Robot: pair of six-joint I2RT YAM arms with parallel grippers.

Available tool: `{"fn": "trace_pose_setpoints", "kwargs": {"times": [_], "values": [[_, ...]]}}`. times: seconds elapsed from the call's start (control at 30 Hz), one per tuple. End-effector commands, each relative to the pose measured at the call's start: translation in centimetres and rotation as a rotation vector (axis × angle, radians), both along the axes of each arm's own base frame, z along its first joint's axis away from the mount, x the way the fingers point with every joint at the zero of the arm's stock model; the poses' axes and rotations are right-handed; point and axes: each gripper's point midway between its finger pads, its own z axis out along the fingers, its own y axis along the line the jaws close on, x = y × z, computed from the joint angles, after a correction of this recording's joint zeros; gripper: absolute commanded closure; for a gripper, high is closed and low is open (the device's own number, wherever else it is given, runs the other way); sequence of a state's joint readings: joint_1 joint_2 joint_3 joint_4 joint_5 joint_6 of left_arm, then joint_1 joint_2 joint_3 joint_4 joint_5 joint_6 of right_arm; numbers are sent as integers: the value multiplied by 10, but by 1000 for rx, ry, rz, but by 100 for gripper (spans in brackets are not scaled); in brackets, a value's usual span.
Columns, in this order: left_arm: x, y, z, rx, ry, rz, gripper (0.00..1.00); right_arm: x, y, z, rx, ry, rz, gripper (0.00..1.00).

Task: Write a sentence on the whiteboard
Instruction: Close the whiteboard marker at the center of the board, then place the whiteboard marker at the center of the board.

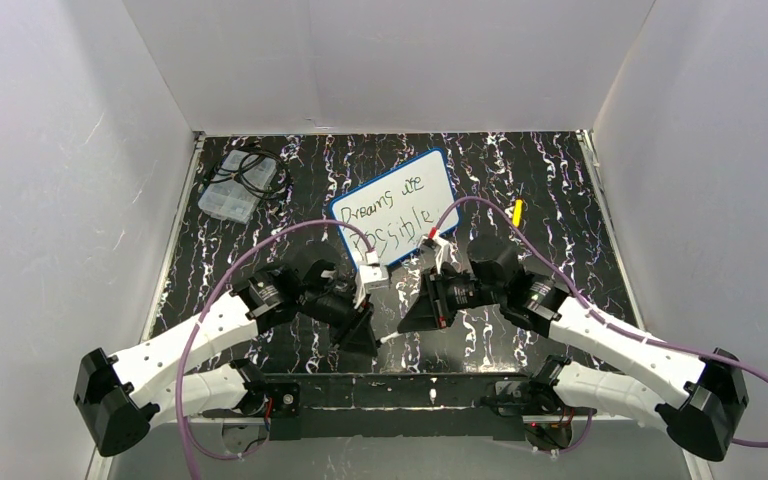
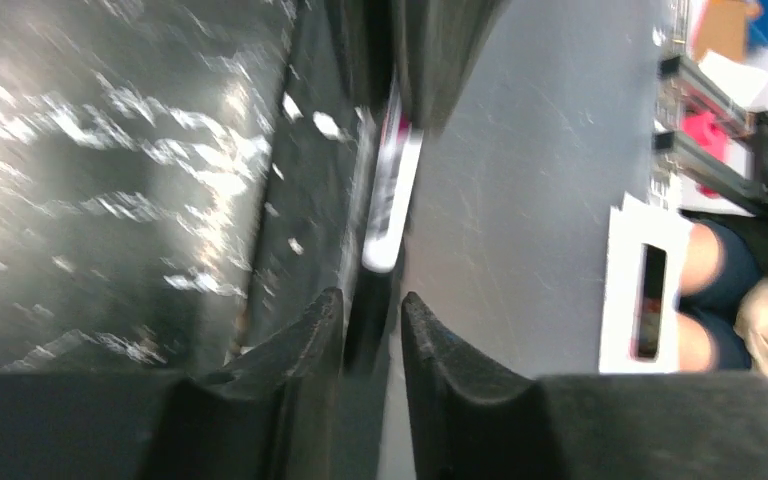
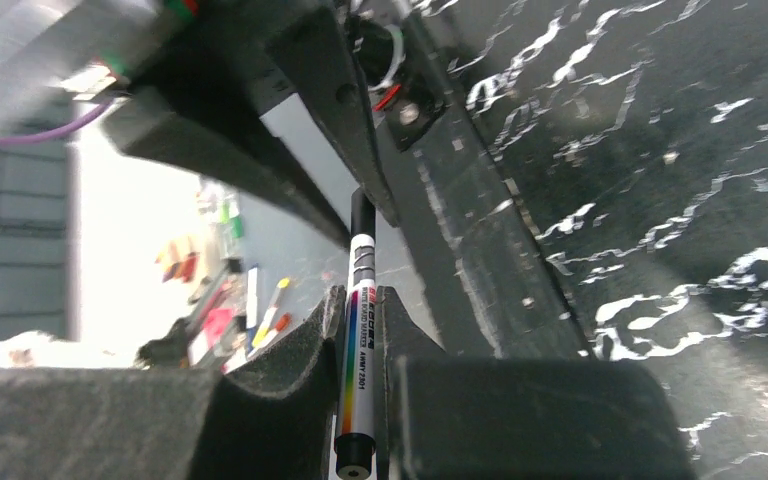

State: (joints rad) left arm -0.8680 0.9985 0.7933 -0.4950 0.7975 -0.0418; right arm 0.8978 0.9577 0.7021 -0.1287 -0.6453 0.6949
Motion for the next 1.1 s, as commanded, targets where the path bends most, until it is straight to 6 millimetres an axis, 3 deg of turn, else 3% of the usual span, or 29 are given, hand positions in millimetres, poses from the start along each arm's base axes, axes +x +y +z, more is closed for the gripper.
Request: {"fn": "trace_pose_setpoints", "kwargs": {"times": [0.0, 0.2, 0.43, 0.6, 0.77, 0.83, 0.93, 1.07], "values": [[59, -33, 67, -227, -311, 116, 62, 21, -4, -11, -115, -107, -127, 99], [87, -1, 50, -127, -318, 292, 24, 85, -54, -48, -333, -146, -423, 99], [146, 62, 41, 11, -394, 717, 11, 147, -131, -106, -494, -110, -711, 99], [174, 116, 45, 75, -456, 1003, 2, 169, -182, -148, -582, -20, -849, 96], [194, 158, 44, 124, -414, 1223, 2, 188, -217, -162, -623, -4, -981, 77], [200, 173, 44, 130, -395, 1300, 2, 195, -231, -164, -654, -11, -1025, 55], [207, 195, 44, 141, -378, 1401, 2, 208, -245, -159, -662, -25, -1078, 30], [209, 221, 45, 183, -399, 1504, 2, 225, -259, -139, -657, -68, -1117, 19]]}}
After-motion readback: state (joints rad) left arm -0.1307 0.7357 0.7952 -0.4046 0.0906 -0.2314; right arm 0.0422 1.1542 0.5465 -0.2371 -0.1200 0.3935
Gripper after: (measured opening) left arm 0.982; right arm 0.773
